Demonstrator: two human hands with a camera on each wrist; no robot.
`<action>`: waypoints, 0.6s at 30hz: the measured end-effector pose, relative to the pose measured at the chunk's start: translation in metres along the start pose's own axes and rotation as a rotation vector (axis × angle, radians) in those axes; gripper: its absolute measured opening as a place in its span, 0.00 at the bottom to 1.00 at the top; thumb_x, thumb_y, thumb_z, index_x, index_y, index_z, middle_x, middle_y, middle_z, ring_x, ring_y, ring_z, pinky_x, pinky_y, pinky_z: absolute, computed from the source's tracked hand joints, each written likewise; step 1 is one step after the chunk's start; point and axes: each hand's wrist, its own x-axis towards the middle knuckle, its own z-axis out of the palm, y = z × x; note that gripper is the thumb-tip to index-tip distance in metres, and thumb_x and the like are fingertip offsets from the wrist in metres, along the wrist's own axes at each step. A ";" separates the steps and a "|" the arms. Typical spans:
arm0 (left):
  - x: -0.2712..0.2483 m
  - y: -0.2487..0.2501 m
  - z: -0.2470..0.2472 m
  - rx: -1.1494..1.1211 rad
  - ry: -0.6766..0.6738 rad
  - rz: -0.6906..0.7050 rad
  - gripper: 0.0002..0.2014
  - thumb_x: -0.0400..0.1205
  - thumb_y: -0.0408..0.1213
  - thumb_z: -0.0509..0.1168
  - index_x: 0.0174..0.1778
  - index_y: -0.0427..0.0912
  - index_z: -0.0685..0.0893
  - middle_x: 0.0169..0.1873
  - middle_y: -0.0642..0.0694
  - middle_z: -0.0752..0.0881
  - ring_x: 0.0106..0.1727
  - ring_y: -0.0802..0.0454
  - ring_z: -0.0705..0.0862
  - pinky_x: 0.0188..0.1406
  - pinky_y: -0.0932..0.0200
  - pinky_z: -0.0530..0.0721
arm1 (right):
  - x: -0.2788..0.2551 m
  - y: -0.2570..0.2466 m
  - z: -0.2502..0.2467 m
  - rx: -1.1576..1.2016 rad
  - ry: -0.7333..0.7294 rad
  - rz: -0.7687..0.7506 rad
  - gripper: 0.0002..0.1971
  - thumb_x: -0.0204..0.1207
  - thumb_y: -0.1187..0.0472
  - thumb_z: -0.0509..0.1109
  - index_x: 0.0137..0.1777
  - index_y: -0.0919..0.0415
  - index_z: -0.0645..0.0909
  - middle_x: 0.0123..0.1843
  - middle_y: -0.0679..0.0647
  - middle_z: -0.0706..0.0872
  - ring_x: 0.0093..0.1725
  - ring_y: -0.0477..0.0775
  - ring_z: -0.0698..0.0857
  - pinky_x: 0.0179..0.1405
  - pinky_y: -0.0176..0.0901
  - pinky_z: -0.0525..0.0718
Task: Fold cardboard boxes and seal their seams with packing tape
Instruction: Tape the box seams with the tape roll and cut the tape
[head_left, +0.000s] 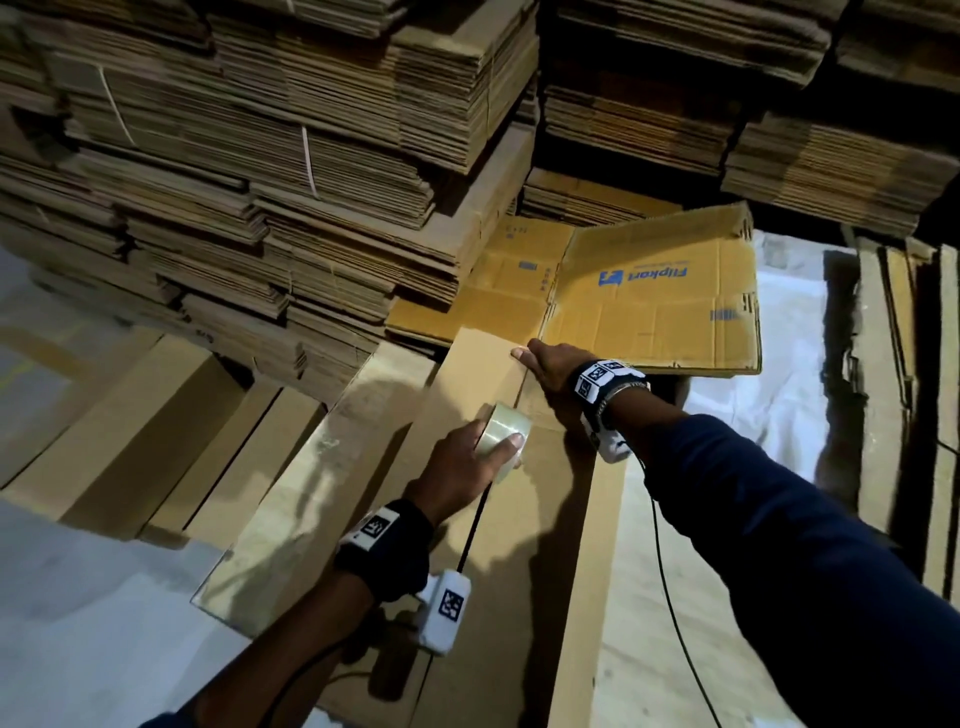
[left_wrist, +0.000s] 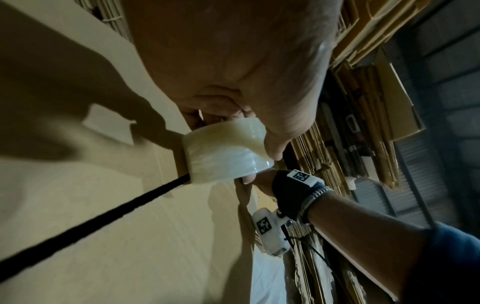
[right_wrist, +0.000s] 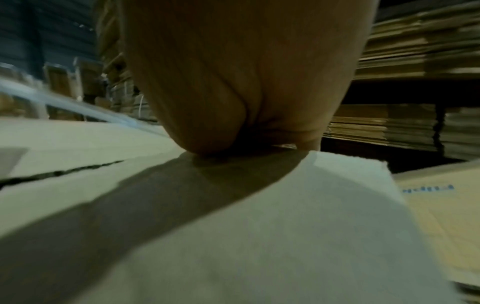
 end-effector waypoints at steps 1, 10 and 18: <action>-0.002 -0.001 -0.001 -0.016 -0.004 0.002 0.19 0.82 0.61 0.71 0.55 0.49 0.91 0.43 0.55 0.95 0.49 0.58 0.93 0.59 0.51 0.89 | -0.001 -0.001 0.003 -0.049 0.029 0.001 0.31 0.88 0.29 0.41 0.70 0.52 0.69 0.67 0.64 0.85 0.66 0.69 0.84 0.64 0.67 0.82; -0.006 0.000 0.009 -0.201 -0.007 0.022 0.17 0.85 0.58 0.70 0.53 0.48 0.92 0.42 0.50 0.95 0.43 0.57 0.92 0.42 0.59 0.85 | -0.035 -0.014 0.054 -0.348 0.106 -0.098 0.51 0.73 0.31 0.10 0.92 0.56 0.35 0.94 0.55 0.38 0.92 0.59 0.42 0.86 0.73 0.54; -0.044 -0.017 0.010 -0.076 0.038 0.012 0.15 0.83 0.59 0.72 0.52 0.51 0.92 0.39 0.56 0.95 0.44 0.57 0.94 0.49 0.53 0.91 | -0.030 -0.017 0.054 -0.300 0.130 -0.070 0.47 0.79 0.27 0.21 0.93 0.54 0.39 0.94 0.51 0.40 0.93 0.54 0.43 0.88 0.68 0.51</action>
